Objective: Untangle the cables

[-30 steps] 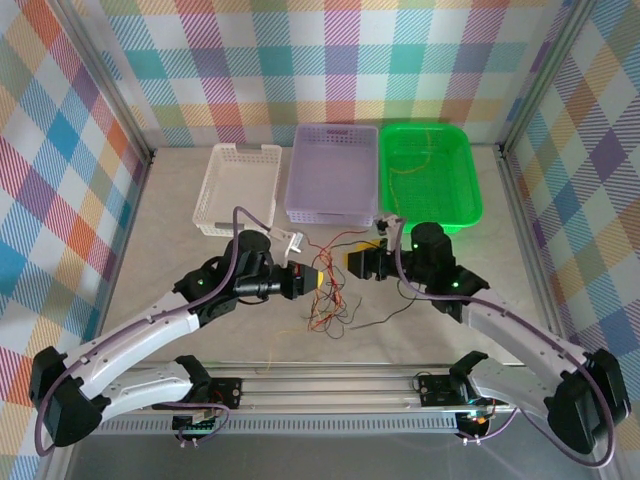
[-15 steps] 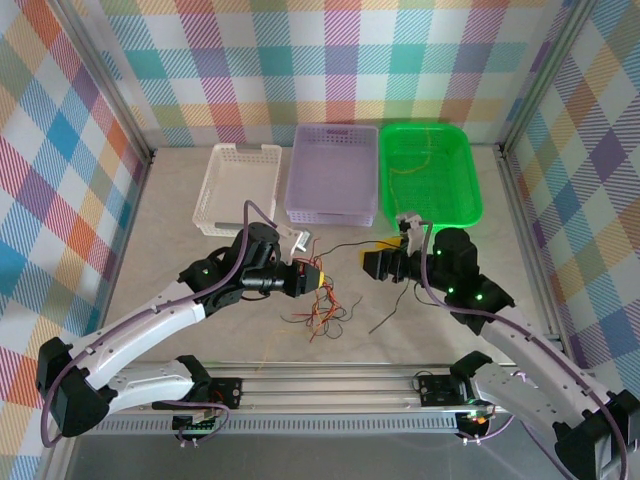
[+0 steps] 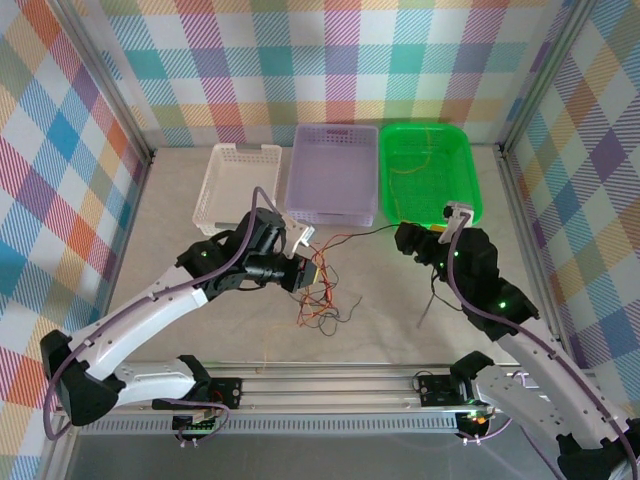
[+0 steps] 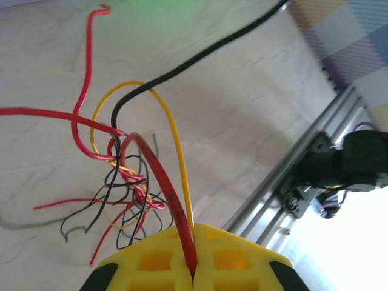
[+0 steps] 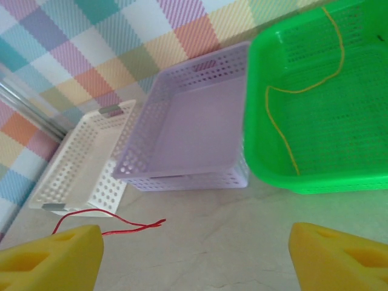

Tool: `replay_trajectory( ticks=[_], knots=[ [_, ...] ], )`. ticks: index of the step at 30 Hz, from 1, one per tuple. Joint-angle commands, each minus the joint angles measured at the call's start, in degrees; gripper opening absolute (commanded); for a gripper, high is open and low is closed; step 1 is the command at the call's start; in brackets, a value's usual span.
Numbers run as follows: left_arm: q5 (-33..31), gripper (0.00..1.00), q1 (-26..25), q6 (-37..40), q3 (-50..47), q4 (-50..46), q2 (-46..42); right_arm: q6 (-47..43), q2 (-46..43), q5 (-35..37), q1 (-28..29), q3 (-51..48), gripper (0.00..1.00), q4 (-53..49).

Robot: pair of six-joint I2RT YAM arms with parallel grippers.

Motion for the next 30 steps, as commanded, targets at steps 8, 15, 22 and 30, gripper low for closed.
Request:
replay_trajectory(
  ticks=[8, 15, 22, 30],
  knots=[
    [-4.3, 0.0, -0.8, 6.4, 6.7, -9.9, 2.8, 1.0, 4.0, -19.4, -2.6, 5.5, 0.82, -0.5],
    [-1.3, 0.0, -0.9, 8.4, 10.0, -10.6, 4.4, -1.7, 13.5, -38.2, -2.5, 9.0, 0.81, 4.2],
    [-1.3, 0.0, -1.0, 8.9, 12.3, -11.4, 5.4, -7.9, 19.2, -40.9, 1.3, 4.3, 0.81, 9.6],
    [0.4, 0.0, -1.1, 9.3, 12.7, -11.5, 5.5, -7.1, 24.0, -37.3, 1.8, -0.3, 0.82, 18.0]
  ],
)
